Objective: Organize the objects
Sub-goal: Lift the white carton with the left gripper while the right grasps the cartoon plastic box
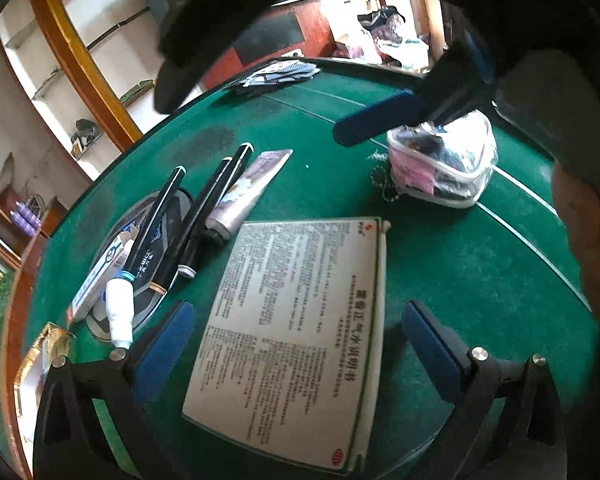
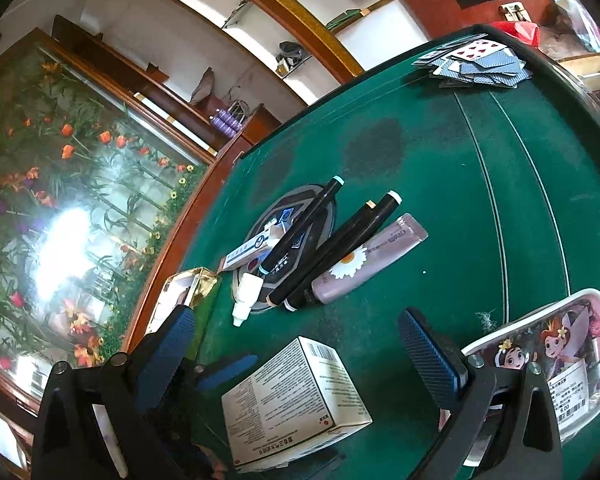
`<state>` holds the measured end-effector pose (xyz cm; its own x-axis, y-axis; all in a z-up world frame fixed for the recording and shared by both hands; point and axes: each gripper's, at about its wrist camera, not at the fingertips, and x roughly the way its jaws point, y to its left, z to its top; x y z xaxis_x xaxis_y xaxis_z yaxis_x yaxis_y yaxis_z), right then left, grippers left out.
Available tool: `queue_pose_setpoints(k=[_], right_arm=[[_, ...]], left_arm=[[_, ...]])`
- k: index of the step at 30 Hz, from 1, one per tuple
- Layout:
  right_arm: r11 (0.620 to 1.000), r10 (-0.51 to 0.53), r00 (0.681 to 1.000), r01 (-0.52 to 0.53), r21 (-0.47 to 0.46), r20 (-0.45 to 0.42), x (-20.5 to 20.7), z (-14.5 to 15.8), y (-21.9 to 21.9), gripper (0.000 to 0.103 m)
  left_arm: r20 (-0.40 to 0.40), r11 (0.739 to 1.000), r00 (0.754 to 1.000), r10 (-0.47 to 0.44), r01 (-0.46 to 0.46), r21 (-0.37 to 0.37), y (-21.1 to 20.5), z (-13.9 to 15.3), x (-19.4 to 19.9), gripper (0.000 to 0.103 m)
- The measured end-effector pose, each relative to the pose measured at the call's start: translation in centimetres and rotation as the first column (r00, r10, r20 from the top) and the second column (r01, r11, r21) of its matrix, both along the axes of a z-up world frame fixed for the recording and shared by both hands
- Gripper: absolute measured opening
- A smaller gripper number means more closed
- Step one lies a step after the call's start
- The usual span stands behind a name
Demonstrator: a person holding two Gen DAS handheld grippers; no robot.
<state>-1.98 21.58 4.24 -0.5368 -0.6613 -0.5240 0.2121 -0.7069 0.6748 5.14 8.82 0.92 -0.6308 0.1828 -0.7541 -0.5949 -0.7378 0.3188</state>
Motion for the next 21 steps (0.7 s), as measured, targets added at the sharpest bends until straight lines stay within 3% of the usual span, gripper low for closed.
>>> queue_pose_setpoints(k=[3, 6, 10, 13, 14, 16, 21], right_arm=[[1.0, -0.002, 1.0, 0.002, 0.003, 0.008, -0.1, -0.2, 0.0, 0.103], [1.0, -0.009, 1.0, 0.009, 0.01, 0.008, -0.1, -0.2, 0.0, 0.103], [1.0, -0.021, 1.0, 0.021, 0.019, 0.005, -0.3, -0.2, 0.1, 0.103], [1.0, -0.018, 1.0, 0.018, 0.014, -0.007, -0.3, -0.1, 0.1, 0.103], [1.0, -0.018, 1.0, 0.018, 0.011, -0.011, -0.2, -0.1, 0.2, 0.103], [0.999, -0.03, 0.999, 0.031, 0.021, -0.03, 0.0, 0.2, 0.3, 0.103], [0.997, -0.049, 0.997, 0.053, 0.06, -0.052, 0.2, 0.4, 0.4, 0.103]], left_arm=[[-0.023, 1.0, 1.0, 0.012, -0.013, -0.02, -0.1, 0.0, 0.4, 0.103], [0.019, 0.998, 0.998, 0.061, -0.061, 0.021, -0.2, 0.0, -0.2, 0.103], [0.192, 0.973, 0.974, 0.124, -0.157, 0.169, -2.4, -0.5, -2.0, 0.103], [0.239, 0.961, 0.962, 0.132, -0.184, 0.209, -3.1, -0.8, -1.9, 0.101], [0.233, 0.96, 0.963, 0.133, -0.184, 0.213, -3.3, -0.6, -1.6, 0.097], [0.226, 0.958, 0.965, 0.135, -0.185, 0.218, -3.3, -0.3, -1.1, 0.069], [0.258, 0.928, 0.938, 0.232, -0.293, 0.231, -5.5, 0.9, -0.3, 0.068]])
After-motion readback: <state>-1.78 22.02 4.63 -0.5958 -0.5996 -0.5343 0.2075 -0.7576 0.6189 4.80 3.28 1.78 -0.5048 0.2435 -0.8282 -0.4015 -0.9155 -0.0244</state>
